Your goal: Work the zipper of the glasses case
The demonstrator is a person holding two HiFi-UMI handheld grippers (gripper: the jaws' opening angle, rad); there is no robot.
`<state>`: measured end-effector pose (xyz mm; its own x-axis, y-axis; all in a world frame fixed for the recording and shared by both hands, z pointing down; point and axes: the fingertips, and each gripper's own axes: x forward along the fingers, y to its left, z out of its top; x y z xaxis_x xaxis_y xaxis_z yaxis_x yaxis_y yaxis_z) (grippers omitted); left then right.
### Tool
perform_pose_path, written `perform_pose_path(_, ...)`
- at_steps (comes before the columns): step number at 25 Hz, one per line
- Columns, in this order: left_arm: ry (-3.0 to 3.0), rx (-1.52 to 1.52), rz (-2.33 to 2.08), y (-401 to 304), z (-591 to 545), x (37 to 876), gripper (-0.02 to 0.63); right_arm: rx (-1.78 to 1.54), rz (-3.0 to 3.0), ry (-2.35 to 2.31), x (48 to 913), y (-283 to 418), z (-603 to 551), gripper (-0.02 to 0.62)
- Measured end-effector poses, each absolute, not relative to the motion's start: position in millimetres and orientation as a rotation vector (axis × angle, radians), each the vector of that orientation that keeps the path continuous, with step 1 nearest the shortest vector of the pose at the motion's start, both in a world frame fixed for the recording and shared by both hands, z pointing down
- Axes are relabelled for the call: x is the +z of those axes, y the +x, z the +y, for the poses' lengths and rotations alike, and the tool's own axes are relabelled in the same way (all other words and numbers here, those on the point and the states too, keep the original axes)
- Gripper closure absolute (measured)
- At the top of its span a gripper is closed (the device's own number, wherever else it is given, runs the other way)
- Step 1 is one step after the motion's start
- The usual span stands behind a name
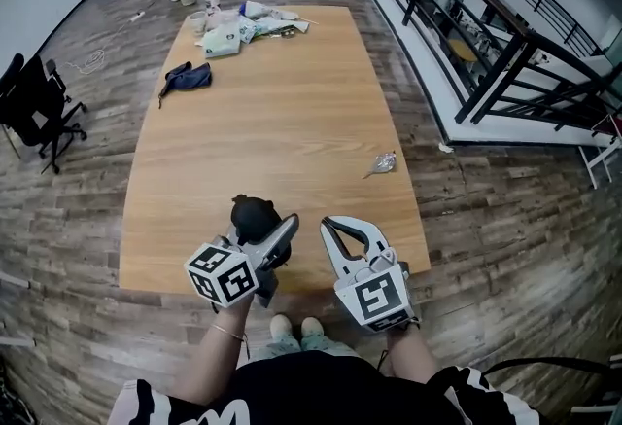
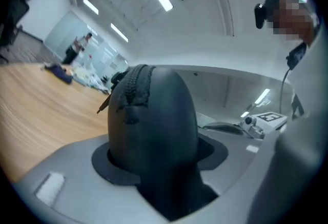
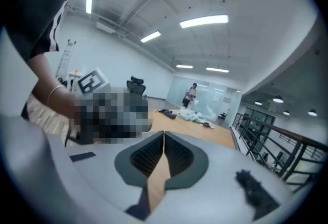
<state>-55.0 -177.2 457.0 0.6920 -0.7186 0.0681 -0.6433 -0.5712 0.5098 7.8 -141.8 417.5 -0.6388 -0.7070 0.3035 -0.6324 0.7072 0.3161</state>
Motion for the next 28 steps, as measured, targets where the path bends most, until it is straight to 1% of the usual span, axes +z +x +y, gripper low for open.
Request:
perform_pose_path(4,2.538,-0.245,-1.485,-82.8,-177.1,395.3,0.321,-0.225,-2.67,1.309,361.2,13.1,-153.5,0.586)
perform_pose_path(8,2.675,-0.2,-1.724,-88.3,-169.3,350.2,0.321,-0.253,-2.734,1.474,324.3,14.1,-162.1,0.586)
perform_pose_path(14,2.668,-0.11,-1.765,-89.4,-162.5,342.3,0.321,-0.247,-2.801,1.614,302.0,13.1,-160.9,0.588)
perform_pose_path(19,2.658,-0.143,-1.872,-105.2,-160.4,338.8,0.321,-0.275,-2.766,1.613,305.5,6.1,-157.4,0.588)
perform_pose_path(28,2.66,-0.166,-1.878,-106.4,-158.6,326.9,0.321,-0.279,-2.764,1.582,305.2,0.8,-157.7,0.589)
